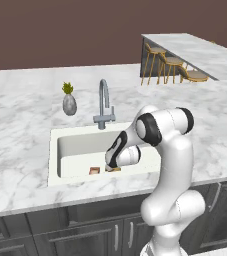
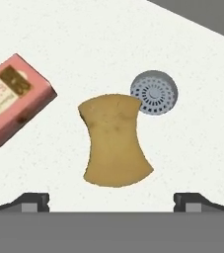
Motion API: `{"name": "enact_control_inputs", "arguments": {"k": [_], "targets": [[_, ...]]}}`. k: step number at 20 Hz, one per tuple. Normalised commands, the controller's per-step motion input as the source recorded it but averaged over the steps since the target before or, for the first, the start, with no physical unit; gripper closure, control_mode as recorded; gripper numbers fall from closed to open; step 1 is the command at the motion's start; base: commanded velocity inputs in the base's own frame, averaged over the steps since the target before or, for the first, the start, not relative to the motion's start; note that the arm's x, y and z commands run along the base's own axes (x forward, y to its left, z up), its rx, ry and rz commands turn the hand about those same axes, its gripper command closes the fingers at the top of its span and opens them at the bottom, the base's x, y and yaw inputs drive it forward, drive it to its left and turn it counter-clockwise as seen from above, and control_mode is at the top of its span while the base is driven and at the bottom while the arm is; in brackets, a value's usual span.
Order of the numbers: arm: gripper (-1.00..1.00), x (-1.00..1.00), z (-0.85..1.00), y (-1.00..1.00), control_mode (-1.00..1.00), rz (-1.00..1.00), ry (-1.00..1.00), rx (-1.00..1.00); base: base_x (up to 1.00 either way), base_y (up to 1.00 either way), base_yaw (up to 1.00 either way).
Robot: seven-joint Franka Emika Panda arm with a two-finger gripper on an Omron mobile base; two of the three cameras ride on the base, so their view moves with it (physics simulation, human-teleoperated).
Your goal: Pick up the sponge and bar soap from the sink, and place them back in the cabinet, and close the cabinet door.
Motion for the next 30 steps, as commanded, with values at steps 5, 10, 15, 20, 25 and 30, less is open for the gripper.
{"name": "enact_control_inputs", "arguments": {"k": [5,10,15,20,25,30], "targets": [[-1.0,0.07,-0.01,0.0,-1.0,0.0,0.0,0.0,0.0,0.0,0.0],[-1.0,0.09,0.0,0.0,-1.0,0.0,0.0,0.0,0.0,0.0,0.0],[-1.0,0.13,-0.04,0.0,-1.0,0.0,0.0,0.0,0.0,0.0,0.0],[-1.0,0.14,-0.12,0.0,-1.0,0.0,0.0,0.0,0.0,0.0,0.0],[-1.0,0.01,-0.08,0.02,-1.0,0.0,0.0,0.0,0.0,0.0,0.0],[-1.0,0.0,-0.05,0.1,-1.0,0.0,0.02,0.0,0.0,0.0,0.0]]}}
